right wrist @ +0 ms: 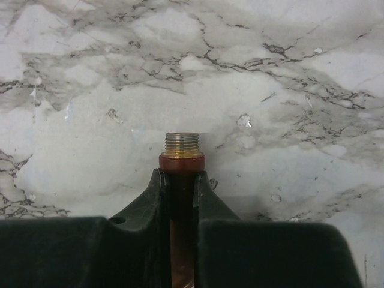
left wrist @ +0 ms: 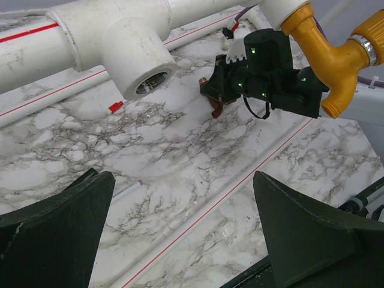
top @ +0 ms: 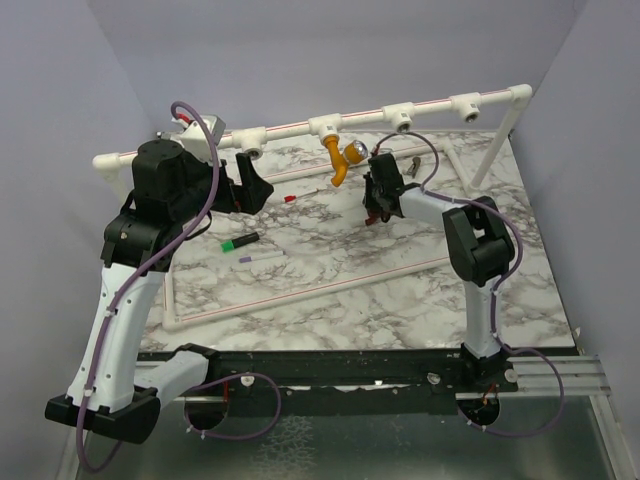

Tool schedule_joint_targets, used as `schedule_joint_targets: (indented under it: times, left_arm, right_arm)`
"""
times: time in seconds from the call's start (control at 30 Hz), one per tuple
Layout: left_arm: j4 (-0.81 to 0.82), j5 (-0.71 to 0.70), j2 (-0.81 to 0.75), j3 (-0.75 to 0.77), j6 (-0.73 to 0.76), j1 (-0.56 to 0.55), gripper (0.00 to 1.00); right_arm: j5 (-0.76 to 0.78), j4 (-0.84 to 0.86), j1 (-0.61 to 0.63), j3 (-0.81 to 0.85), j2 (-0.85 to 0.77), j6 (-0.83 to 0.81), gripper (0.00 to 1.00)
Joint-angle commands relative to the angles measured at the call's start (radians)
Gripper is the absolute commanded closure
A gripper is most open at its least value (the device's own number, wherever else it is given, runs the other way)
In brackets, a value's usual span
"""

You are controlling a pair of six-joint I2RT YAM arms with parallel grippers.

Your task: Install the water faucets

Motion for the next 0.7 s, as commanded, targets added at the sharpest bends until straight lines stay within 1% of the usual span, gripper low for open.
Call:
schedule_joint_targets:
  times: [0.0,0.27,0.33,0.67]
  left_arm:
    - [-0.019,0.05,-0.021,-0.016,-0.002,0.002,0.01]
    - [-0.021,0.08,-0.023,-0.029,-0.029,0.002,0.01]
    - [-0.022,0.086,-0.028,-0.036,-0.038,0.002,0.01]
    - [-0.019,0.134,-0.029,-0.074,-0.106,0.002,0.01]
  right_arm:
    - [-0.054,-0.046,0.015,-0.08,-0.047,-0.022,1.0]
    - [-0.193,0.066,0.024,-0.231,-0.197,-0.046,1.0]
    - [-0.23,0.119,0.029,-0.277,-0.237,-0.05,1.0]
    - [-0.292,0.331,0.09,-0.495,-0.488,-0.055,1.0]
